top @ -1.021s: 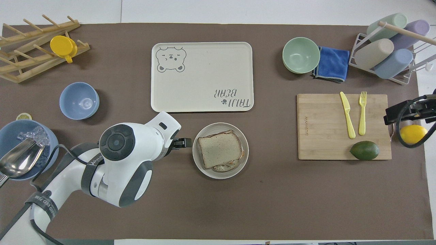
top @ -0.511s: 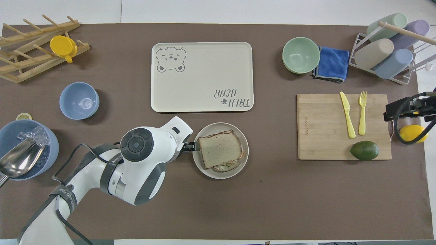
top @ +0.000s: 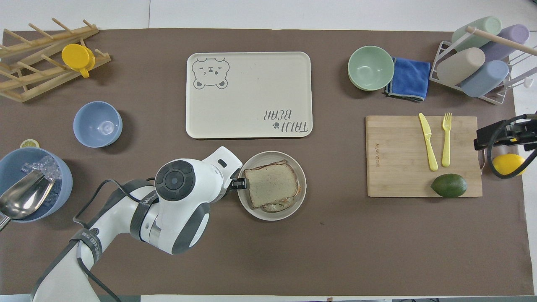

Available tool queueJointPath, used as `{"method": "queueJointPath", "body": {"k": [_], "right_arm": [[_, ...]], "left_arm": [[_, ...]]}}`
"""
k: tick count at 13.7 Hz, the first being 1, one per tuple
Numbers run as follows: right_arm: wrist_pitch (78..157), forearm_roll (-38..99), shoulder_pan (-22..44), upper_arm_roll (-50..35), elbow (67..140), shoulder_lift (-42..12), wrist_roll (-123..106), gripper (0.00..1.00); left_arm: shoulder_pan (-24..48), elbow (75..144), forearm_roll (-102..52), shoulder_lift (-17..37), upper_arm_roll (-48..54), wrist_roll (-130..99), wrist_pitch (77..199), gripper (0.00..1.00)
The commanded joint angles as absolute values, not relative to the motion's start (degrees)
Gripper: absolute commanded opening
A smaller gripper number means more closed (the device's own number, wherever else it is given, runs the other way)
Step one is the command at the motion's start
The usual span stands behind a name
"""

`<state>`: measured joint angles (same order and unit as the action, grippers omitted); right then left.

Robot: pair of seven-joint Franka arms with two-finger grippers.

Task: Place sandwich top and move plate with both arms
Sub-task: 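Grasp the white plate rim nearest the left gripper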

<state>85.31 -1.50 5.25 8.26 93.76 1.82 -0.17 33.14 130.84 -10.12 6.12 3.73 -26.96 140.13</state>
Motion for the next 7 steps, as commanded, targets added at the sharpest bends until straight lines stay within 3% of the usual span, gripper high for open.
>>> {"method": "queueJointPath", "body": {"k": [1, 7], "right_arm": [[85.43, 0.09, 4.66, 8.00, 95.19, 3.16, 0.09, 1.00], [85.43, 2.99, 4.75, 8.00, 95.36, 3.25, 0.70, 1.00]], "left_arm": [[34.28, 131.57, -11.25, 6.86, 2.90, -27.07, 142.65, 0.76], [35.51, 131.40, -13.27, 6.94, 2.90, -26.89, 142.82, 0.56]]}}
